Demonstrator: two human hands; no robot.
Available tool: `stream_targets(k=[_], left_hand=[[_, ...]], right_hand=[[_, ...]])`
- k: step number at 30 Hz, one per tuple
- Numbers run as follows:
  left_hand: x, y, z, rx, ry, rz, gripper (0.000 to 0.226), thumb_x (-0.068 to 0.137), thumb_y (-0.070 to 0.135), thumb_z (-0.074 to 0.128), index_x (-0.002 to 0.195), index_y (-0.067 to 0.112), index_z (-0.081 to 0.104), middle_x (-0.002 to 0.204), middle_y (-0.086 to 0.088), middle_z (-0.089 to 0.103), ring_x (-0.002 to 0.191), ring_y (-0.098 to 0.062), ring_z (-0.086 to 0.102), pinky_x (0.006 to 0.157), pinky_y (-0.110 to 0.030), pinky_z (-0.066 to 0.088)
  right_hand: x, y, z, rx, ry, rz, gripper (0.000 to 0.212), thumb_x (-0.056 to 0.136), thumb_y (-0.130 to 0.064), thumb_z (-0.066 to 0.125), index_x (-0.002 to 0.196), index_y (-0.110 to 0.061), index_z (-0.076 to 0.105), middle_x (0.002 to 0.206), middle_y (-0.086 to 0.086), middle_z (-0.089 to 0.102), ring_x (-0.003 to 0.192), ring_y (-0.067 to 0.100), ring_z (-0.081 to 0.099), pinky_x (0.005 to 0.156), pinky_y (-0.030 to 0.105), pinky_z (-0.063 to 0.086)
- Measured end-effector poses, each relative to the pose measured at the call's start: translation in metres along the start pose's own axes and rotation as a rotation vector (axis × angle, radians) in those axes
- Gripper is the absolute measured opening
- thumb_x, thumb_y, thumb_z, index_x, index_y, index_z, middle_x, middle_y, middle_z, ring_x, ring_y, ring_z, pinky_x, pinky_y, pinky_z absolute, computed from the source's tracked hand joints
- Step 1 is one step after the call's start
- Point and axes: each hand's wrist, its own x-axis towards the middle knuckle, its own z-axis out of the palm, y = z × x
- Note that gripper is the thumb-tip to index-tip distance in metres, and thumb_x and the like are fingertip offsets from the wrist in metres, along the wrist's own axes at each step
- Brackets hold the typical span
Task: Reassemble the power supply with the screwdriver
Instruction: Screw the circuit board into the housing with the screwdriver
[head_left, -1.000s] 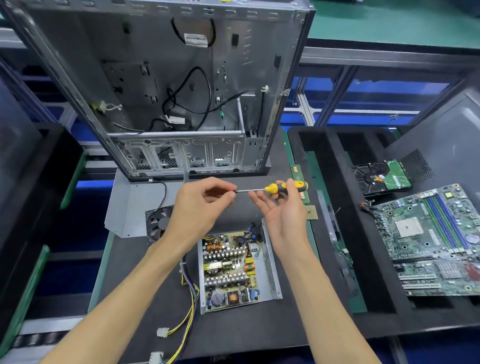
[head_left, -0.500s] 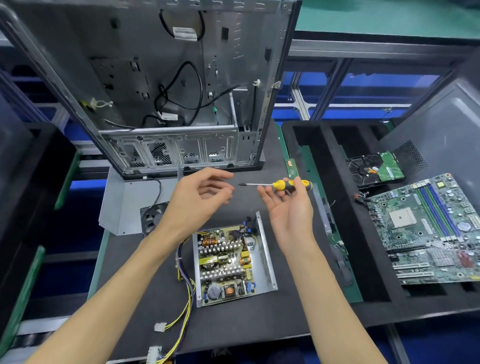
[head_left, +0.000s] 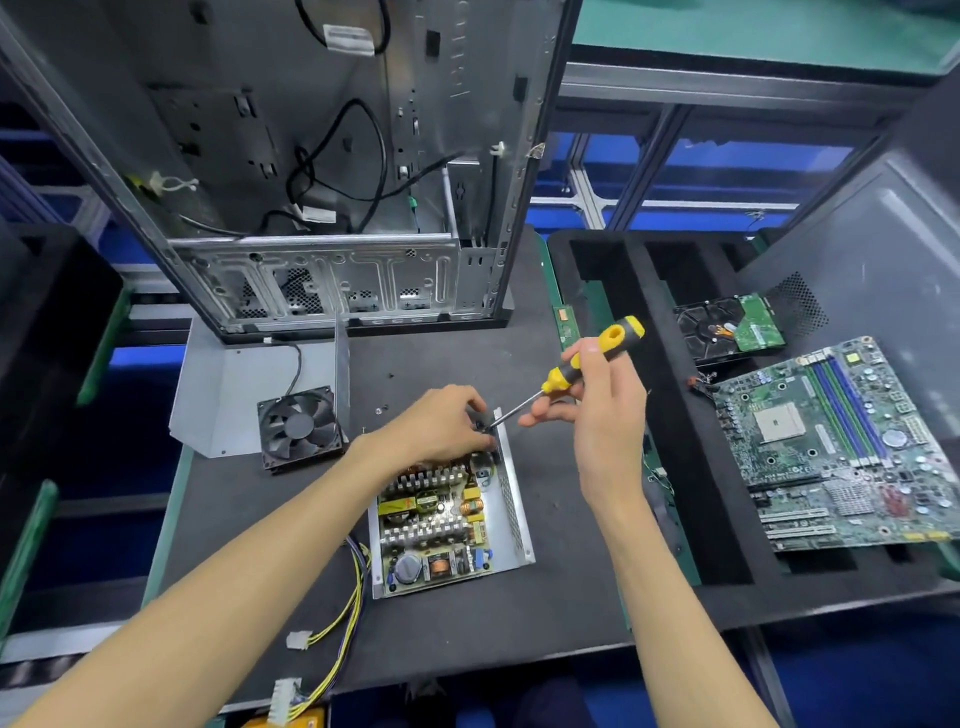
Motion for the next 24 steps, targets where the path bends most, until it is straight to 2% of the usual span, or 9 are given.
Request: stream_targets(k=[2, 4, 6, 10, 13, 16, 20, 22, 24], left_hand=[[0.002, 0.001, 0.000, -0.021, 0.034, 0.024, 0.034, 0.083, 0.031, 0.082, 0.112, 0.019, 0.070, 0.078, 0.015, 0.059, 0.083, -0.011, 0.060, 0.070, -0.016, 0.043], [0.004, 0.003, -0.001, -0.034, 0.015, 0.031, 0.020, 0.084, 0.027, 0.080, 0.101, 0.022, 0.072, 0.072, 0.016, 0.058, 0.074, -0.010, 0.057, 0.059, -0.013, 0.039], [0.004, 0.005, -0.003, -0.037, -0.028, 0.021, 0.019, 0.083, 0.028, 0.080, 0.096, 0.023, 0.067, 0.076, 0.011, 0.059, 0.072, -0.012, 0.055, 0.061, -0.020, 0.042], [0.001, 0.003, -0.007, -0.164, -0.109, 0.005, 0.028, 0.081, 0.021, 0.082, 0.100, 0.015, 0.063, 0.090, -0.004, 0.070, 0.077, -0.017, 0.061, 0.076, -0.035, 0.052], [-0.002, 0.000, -0.013, -0.334, -0.155, 0.014, 0.025, 0.079, 0.011, 0.080, 0.099, 0.010, 0.065, 0.074, 0.000, 0.070, 0.062, -0.010, 0.057, 0.064, -0.026, 0.045], [-0.001, -0.001, -0.016, -0.293, -0.165, 0.011, 0.011, 0.079, 0.014, 0.078, 0.089, 0.011, 0.075, 0.063, 0.008, 0.065, 0.060, -0.009, 0.051, 0.060, -0.024, 0.040], [0.002, 0.001, -0.015, -0.206, -0.164, 0.013, 0.006, 0.080, 0.018, 0.076, 0.082, 0.013, 0.080, 0.079, -0.013, 0.072, 0.068, -0.016, 0.052, 0.065, -0.031, 0.043], [0.005, 0.001, -0.014, -0.154, -0.138, 0.010, 0.005, 0.080, 0.019, 0.076, 0.080, 0.016, 0.080, 0.080, -0.009, 0.074, 0.066, -0.014, 0.054, 0.064, -0.028, 0.045], [0.007, -0.001, -0.014, -0.131, -0.118, 0.001, 0.007, 0.080, 0.022, 0.076, 0.074, 0.022, 0.080, 0.074, 0.001, 0.074, 0.062, -0.009, 0.054, 0.062, -0.025, 0.047]], right_hand=[[-0.004, 0.002, -0.002, -0.045, -0.043, -0.012, 0.028, 0.097, -0.037, 0.052, 0.090, -0.011, 0.057, 0.063, -0.003, 0.054, 0.053, 0.023, 0.061, 0.051, 0.038, 0.058], [-0.007, 0.004, -0.003, -0.089, -0.076, -0.019, 0.029, 0.095, -0.040, 0.053, 0.089, -0.012, 0.058, 0.063, -0.004, 0.056, 0.054, 0.022, 0.063, 0.051, 0.035, 0.058], [-0.009, 0.005, -0.003, -0.123, -0.097, -0.030, 0.025, 0.098, -0.036, 0.053, 0.087, -0.014, 0.059, 0.064, -0.004, 0.057, 0.054, 0.023, 0.064, 0.051, 0.031, 0.057], [-0.011, 0.007, -0.003, -0.164, -0.136, -0.040, 0.020, 0.099, -0.032, 0.054, 0.086, -0.019, 0.061, 0.066, -0.003, 0.059, 0.055, 0.023, 0.063, 0.052, 0.030, 0.057], [-0.011, 0.009, -0.004, -0.217, -0.154, -0.058, 0.019, 0.099, -0.032, 0.054, 0.088, -0.019, 0.061, 0.068, -0.004, 0.060, 0.055, 0.023, 0.065, 0.053, 0.031, 0.058], [-0.010, 0.011, -0.004, -0.260, -0.178, -0.075, 0.030, 0.096, -0.041, 0.055, 0.091, -0.011, 0.060, 0.068, -0.005, 0.061, 0.055, 0.023, 0.066, 0.055, 0.033, 0.059], [-0.008, 0.012, -0.004, -0.327, -0.214, -0.117, 0.024, 0.094, -0.046, 0.055, 0.088, -0.023, 0.060, 0.069, -0.003, 0.062, 0.055, 0.022, 0.067, 0.055, 0.031, 0.058], [-0.007, 0.013, -0.004, -0.387, -0.236, -0.154, 0.022, 0.095, -0.047, 0.055, 0.086, -0.028, 0.059, 0.072, 0.001, 0.062, 0.056, 0.023, 0.067, 0.053, 0.031, 0.057], [-0.006, 0.016, -0.004, -0.488, -0.261, -0.201, 0.023, 0.097, -0.046, 0.055, 0.087, -0.026, 0.058, 0.075, 0.003, 0.061, 0.061, 0.027, 0.066, 0.053, 0.044, 0.056]])
